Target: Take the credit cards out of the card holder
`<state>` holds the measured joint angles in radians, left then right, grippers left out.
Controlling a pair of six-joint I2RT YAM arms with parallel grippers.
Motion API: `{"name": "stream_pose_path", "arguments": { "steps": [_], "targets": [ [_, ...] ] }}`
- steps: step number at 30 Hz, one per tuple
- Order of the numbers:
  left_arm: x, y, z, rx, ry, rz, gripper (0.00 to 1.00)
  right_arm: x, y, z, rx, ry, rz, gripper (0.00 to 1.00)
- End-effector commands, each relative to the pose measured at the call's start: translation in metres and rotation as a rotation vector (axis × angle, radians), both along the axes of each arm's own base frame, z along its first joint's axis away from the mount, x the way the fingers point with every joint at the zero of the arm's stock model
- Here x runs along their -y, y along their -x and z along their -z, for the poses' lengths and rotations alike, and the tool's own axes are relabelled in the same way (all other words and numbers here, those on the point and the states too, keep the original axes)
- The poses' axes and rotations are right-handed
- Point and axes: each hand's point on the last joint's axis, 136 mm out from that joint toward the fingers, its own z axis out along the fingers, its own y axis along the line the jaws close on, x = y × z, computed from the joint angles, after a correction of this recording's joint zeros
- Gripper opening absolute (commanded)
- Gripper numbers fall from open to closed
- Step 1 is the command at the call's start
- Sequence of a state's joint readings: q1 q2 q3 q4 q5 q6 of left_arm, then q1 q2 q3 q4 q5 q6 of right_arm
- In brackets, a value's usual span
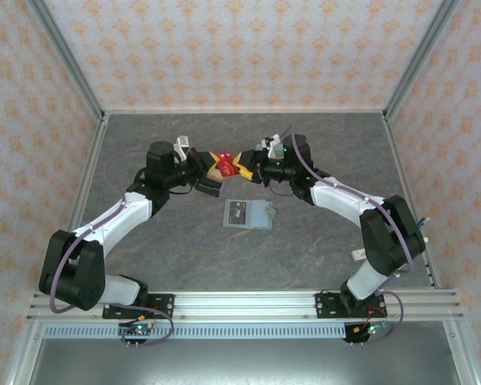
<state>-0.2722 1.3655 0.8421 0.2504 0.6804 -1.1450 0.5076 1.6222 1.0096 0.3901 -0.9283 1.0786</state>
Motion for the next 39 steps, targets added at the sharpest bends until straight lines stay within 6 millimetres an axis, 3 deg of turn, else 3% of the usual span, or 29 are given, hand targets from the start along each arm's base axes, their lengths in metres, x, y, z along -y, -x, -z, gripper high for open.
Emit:
{"name": "stream_pose_path", "arguments": {
  "steps": [1,5,14,22,24,32,34,39],
  "targets": [
    [-0.003,0.001,-0.007,0.025,0.010,-0.010,0.00,-0.006,0.008,-0.013,0.039,-0.037,-0.049,0.24],
    [-0.004,0.002,-0.005,0.021,0.008,-0.008,0.00,-0.007,0.007,-0.011,0.033,-0.027,-0.055,0.18],
    [-0.006,0.003,-0.010,0.037,0.022,-0.027,0.00,-0.014,0.013,-0.005,-0.002,-0.026,-0.077,0.34],
    [-0.007,0.003,-0.011,0.039,0.022,-0.035,0.00,-0.019,0.014,-0.004,-0.008,-0.033,-0.085,0.37],
    [-0.008,0.003,-0.009,0.034,0.017,-0.041,0.00,-0.019,0.013,-0.004,-0.005,-0.033,-0.081,0.34],
    [-0.015,0.011,0.008,-0.018,-0.052,-0.047,0.01,-0.011,0.001,0.004,0.081,0.092,-0.024,0.08],
    [-0.020,0.015,0.014,-0.040,-0.082,-0.054,0.12,-0.010,-0.003,0.004,0.120,0.120,-0.019,0.00],
    [-0.051,0.031,0.043,-0.150,-0.253,-0.107,0.57,-0.002,-0.014,0.016,0.260,0.280,-0.014,0.00]
  ]
}}
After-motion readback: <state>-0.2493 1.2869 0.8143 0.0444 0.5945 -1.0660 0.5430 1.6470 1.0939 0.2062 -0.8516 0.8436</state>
